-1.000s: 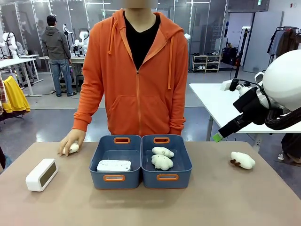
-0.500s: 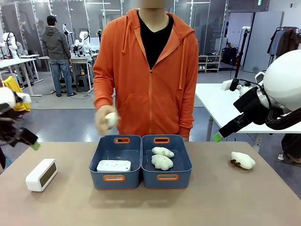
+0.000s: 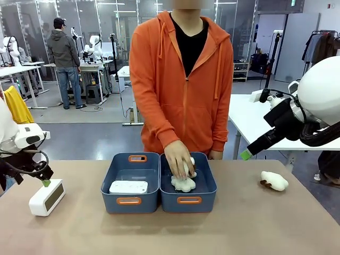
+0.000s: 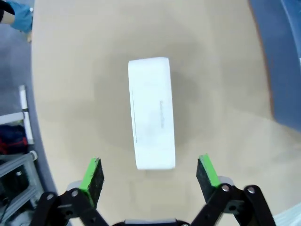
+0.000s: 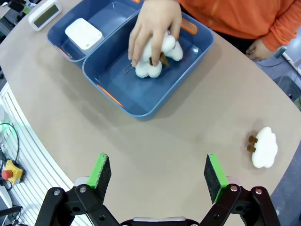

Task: Sort the digital clocks into the basket.
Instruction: Pick up the Digital clock from the table and place it into the empty Plastic storage basket.

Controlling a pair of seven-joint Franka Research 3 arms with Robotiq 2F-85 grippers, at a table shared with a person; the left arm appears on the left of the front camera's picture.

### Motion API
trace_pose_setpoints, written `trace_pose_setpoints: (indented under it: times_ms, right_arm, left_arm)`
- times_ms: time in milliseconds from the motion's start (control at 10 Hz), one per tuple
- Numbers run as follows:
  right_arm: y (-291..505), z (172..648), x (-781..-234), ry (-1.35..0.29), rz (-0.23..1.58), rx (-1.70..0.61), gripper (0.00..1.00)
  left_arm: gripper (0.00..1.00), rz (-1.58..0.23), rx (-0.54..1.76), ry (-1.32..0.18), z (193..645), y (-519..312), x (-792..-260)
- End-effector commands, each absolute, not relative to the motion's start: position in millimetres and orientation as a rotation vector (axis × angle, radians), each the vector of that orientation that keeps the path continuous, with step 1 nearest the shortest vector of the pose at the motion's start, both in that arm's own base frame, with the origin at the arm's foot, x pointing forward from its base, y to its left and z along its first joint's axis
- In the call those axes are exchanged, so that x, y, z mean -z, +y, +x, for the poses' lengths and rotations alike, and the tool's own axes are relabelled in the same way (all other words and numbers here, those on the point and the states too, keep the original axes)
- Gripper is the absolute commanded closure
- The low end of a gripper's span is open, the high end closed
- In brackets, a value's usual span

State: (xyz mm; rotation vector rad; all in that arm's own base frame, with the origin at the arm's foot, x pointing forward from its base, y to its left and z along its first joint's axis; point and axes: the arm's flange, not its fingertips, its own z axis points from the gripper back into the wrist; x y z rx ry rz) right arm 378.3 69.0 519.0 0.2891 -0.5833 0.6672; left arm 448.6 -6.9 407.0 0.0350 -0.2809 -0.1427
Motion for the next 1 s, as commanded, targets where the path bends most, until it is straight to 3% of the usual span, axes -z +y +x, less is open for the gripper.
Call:
trace_pose_setpoints:
  times_ms: [0, 600, 700, 800, 900]
  right_arm:
    - [71, 378, -519, -0.585, 0.283, -0.645, 0.00]
    - [71, 378, -519, -0.585, 0.283, -0.645, 0.00]
    - [71, 378, -519, -0.585, 0.283, -0.645, 0.00]
    - [71, 378, -519, -0.585, 0.283, -0.645, 0.00]
    - [71, 378, -519, -0.585, 0.283, -0.645, 0.00]
  left_arm:
    - [0.00, 0.006, 0.145, -0.233, 484, -3, -393]
    - [0.00, -0.024, 0.119, -0.083, 499, -5, -327]
    - [0.07, -0.033, 0.127, -0.074, 499, -5, -326]
    - [0.48, -0.048, 0.140, -0.079, 499, -5, -325]
    - [0.64, -0.052, 0.151, -0.092, 500, -5, -322]
